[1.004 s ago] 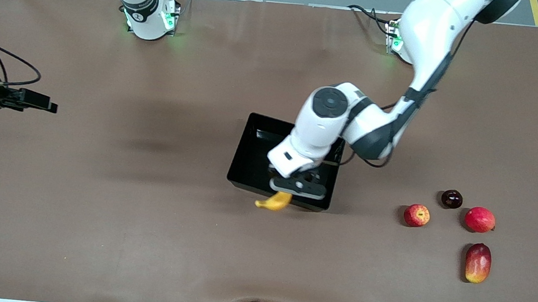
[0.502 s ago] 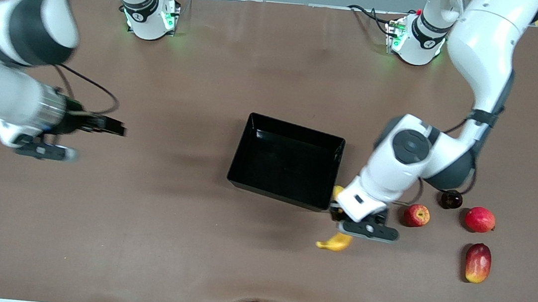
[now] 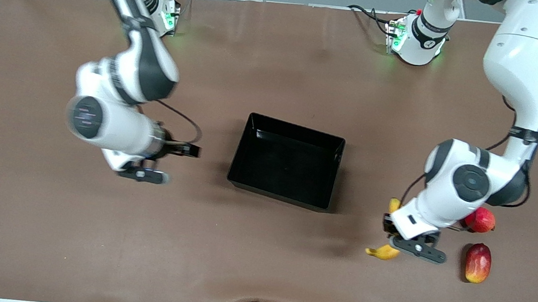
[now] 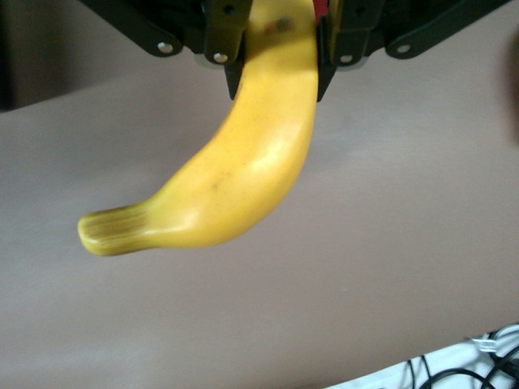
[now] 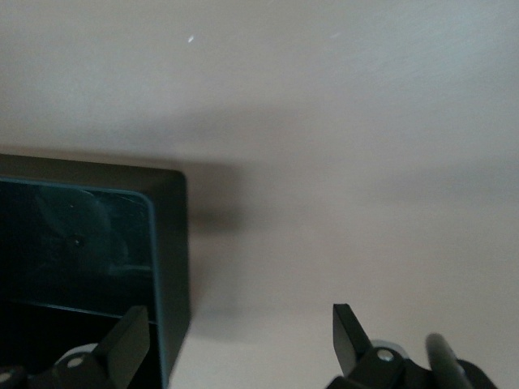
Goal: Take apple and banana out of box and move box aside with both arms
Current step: 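Carry the banana to the fruits while the right gripper reaches the tray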
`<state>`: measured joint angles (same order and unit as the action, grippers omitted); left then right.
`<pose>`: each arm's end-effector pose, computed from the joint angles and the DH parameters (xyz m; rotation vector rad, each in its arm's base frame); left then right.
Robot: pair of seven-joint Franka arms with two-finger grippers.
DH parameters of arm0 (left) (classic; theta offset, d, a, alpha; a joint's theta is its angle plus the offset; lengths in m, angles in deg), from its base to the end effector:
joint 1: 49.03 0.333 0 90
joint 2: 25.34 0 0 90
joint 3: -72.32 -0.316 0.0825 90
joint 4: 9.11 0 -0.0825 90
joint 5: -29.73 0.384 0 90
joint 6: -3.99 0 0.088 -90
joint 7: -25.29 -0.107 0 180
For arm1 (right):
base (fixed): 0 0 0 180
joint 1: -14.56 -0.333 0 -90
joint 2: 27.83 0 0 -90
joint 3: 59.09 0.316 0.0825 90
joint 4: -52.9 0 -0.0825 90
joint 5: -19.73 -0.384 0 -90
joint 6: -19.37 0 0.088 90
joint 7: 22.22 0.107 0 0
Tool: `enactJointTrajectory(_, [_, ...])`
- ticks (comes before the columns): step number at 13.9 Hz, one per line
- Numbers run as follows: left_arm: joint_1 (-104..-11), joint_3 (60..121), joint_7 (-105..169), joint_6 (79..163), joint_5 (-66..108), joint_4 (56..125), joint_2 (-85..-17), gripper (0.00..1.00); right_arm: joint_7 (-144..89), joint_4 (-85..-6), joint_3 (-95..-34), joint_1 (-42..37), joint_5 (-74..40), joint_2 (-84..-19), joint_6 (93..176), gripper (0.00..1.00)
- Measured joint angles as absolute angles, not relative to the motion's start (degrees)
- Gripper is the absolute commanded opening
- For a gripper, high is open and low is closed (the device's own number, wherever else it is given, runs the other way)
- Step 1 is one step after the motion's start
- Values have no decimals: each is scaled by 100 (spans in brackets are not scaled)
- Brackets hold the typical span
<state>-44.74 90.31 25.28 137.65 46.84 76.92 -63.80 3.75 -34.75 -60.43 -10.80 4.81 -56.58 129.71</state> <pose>0.7185 -0.1267 0.3059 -3.0559 0.5272 -0.3147 0.6149 0.2961 0.3598 -2.9593 0.2009 0.2849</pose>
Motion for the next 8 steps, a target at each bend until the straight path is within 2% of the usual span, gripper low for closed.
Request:
enactJointTrajectory(2, [-4215, 8991, 1918, 13770, 4736, 7693, -6488, 0, 856, -3475, -6046, -1474, 481, -5953, 13364, 100])
enactJointTrajectory(3, [-4116, 8967, 1696, 13777, 4809, 7692, -6551, 0, 1027, -3474, -6047, -1617, 481, -6075, 13518, 94])
enactJointTrajectory(4, [-4057, 8910, 1529, 13782, 4884, 7687, -6613, 0, 1123, -3475, -6050, -1725, 482, -6188, 13603, 74])
enactJointTrajectory(8, [-4029, 8713, 1386, 13847, 5082, 7661, -6917, 0, 1263, -3475, -6052, -1997, 482, -6568, 13838, 9])
